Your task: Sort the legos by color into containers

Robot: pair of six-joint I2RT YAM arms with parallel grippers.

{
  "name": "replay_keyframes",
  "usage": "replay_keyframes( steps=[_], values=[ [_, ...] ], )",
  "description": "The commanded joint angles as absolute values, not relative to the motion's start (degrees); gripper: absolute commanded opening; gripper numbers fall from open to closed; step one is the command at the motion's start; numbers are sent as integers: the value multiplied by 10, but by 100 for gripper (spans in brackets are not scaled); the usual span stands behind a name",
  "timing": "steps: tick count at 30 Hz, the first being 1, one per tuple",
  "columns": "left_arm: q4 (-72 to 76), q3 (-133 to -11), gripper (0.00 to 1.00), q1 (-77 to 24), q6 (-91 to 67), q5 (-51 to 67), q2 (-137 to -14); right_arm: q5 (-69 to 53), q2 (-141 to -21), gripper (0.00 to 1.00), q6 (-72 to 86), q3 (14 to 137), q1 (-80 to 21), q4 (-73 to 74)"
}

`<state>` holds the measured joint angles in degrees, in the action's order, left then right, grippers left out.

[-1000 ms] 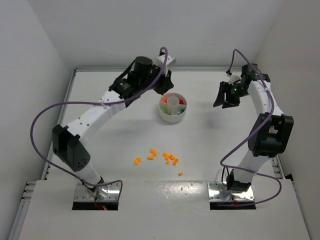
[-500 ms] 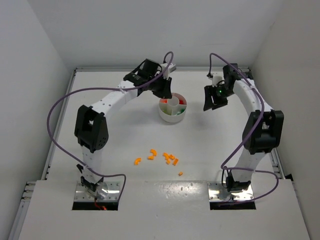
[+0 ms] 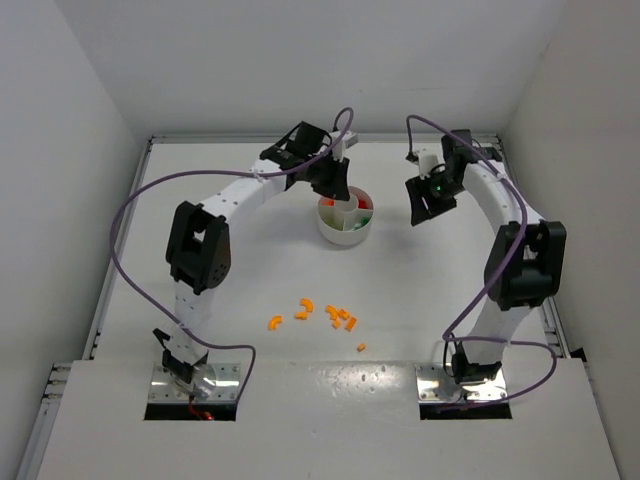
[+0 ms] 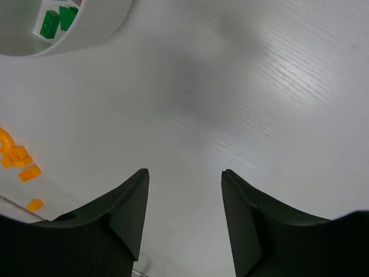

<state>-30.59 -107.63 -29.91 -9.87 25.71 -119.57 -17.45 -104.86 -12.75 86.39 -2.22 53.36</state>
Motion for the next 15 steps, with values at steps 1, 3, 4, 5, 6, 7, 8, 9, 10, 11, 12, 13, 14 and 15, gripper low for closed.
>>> replay_keyframes(
  steps=[1,3,4,5,6,7,8,9,10,11,12,13,14,15],
  values=[
    [-301,-1107,8,-300,-112,269,-1201,-158,-977,54,-191,858,-20,481],
    [-301,-1107,10,-300,-112,269,-1201,-146,-961,64,-191,858,-20,457],
    [-301,-1107,13,-300,-112,269,-1201,-141,-945,70,-191,858,-20,432],
    [-301,-1112,21,-300,-112,269,-1207,-128,-937,99,-169,858,-20,416],
    [-301,-1112,26,-300,-112,269,-1207,-128,-928,100,-164,852,-20,390],
    [-301,-1112,30,-300,-112,269,-1207,-128,-916,100,-163,852,-20,383],
    [-301,-1118,34,-300,-112,269,-1207,-142,-916,100,-163,845,-20,377],
    [-301,-1118,39,-300,-112,269,-1212,-142,-911,100,-142,845,-20,370],
    [-301,-1118,41,-300,-112,269,-1212,-148,-916,100,-132,845,-20,370],
    [-301,-1124,43,-300,-106,269,-1212,-175,-923,100,-132,860,-20,382],
    [-301,-1124,44,-300,-106,269,-1212,-186,-930,100,-132,869,-14,394],
    [-301,-1129,46,-300,-106,269,-1212,-195,-938,98,-132,877,-14,417],
    [-301,-1129,46,-300,-106,264,-1217,-211,-945,95,-132,892,-14,430],
    [-301,-1129,46,-300,-106,264,-1217,-217,-950,92,-155,898,-14,439]
  ],
)
